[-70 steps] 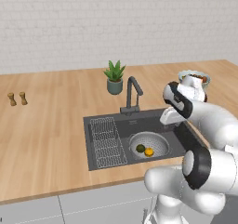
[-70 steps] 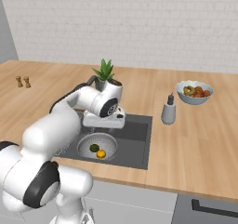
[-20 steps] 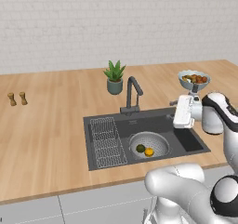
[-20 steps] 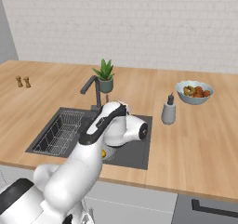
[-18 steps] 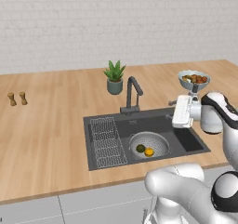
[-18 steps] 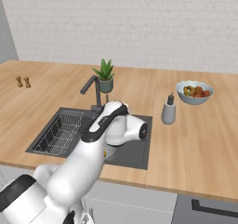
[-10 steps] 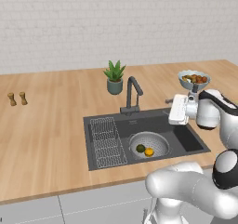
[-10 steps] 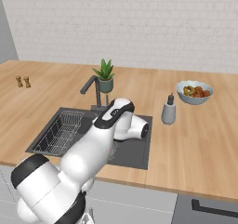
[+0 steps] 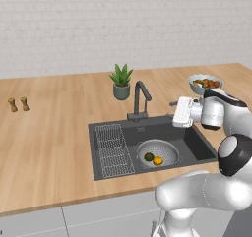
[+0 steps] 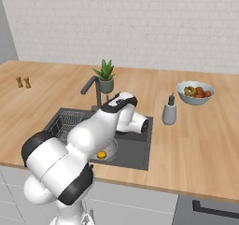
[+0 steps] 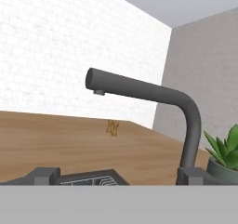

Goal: Put the colander in the sink, put the mango, tangerine in the colander, and turn on the sink faucet and pour water over the colander.

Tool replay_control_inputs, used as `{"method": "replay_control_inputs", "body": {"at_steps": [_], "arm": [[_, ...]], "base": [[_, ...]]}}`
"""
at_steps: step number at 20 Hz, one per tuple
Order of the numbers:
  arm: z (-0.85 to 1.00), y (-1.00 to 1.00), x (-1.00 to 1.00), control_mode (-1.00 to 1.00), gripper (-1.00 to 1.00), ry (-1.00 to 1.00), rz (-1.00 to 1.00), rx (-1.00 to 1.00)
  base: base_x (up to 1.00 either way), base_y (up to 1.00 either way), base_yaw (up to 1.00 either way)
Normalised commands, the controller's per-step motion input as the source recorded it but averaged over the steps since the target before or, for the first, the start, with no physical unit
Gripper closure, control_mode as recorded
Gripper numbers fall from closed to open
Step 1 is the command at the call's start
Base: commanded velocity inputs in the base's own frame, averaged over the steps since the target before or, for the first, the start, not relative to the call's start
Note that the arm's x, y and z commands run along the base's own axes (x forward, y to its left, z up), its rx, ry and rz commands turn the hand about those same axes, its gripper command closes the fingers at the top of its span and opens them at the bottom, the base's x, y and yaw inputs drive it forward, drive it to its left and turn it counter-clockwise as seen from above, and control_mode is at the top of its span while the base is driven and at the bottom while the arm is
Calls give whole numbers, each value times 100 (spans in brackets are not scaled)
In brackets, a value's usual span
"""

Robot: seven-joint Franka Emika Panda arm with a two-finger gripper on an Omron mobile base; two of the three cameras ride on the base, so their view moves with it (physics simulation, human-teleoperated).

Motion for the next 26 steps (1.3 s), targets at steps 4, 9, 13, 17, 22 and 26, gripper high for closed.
{"method": "replay_control_inputs", "body": {"at_steps": [4,9,13,17,22,26], "arm": [[-1,15,22,-100,-100,0,0,0],[-12,16,22,-100,-100,0,0,2],[-18,18,28,-100,-100,0,0,2],[-12,10,30,-100,-100,1,0,3],[-2,0,33,-100,-100,5,0,4],[-5,0,26,-100,-100,5,0,3]], "base": [[0,0,0],[0,0,0],[0,0,0],[0,0,0],[0,0,0],[0,0,0]]}}
